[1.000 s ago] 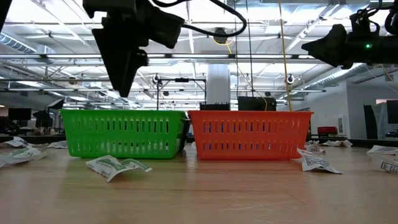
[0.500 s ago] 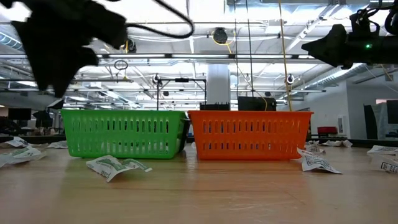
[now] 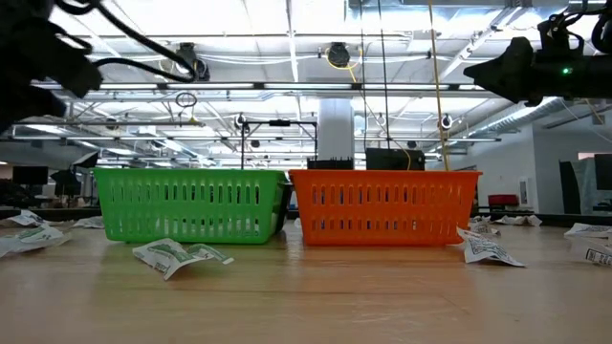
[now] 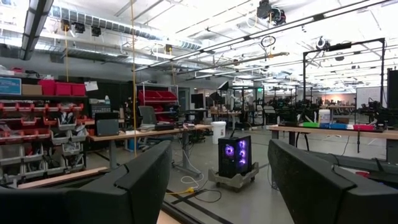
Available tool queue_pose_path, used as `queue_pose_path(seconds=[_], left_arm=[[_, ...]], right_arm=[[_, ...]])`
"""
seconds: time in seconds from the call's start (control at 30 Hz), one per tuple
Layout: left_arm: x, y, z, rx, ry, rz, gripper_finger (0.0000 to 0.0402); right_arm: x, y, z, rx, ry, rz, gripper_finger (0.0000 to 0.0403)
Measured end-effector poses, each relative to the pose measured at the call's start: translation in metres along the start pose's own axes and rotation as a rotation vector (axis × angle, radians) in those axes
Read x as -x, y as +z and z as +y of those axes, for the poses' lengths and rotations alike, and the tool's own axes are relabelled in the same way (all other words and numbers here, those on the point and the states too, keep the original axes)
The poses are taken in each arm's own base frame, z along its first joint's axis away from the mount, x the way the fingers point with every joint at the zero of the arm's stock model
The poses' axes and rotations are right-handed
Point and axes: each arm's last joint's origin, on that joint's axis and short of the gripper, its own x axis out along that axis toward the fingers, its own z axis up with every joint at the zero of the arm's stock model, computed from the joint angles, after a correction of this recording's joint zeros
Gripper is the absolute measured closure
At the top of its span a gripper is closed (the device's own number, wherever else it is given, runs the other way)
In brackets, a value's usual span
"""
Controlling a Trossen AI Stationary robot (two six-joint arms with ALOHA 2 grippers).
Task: Pick & Place First Aid Supplies
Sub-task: Put the bandage into the green bin
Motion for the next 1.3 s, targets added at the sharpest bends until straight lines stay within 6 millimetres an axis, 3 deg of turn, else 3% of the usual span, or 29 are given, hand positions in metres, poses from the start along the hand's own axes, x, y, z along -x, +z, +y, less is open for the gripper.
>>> queue_pose_path(seconds=[0.23,0.87,1.3], left_arm=[[-0.013,-0.010,0.003,0.031,0.013,0.009,0.0199],[-0.052,-0.010,0.008,0.197,-0.027,-0.045,0.0199],[-0.056,-0.013,0.011,0.177,-0.015,-0.033,0.0200]], right_arm=[[0.000,0.000,0.000,0.000,0.000,0.000,0.0140],[0.000,0.000,0.000,0.000,0.000,0.001,0.0140],[0.000,0.000,0.000,0.000,0.000,0.001,0.0140]])
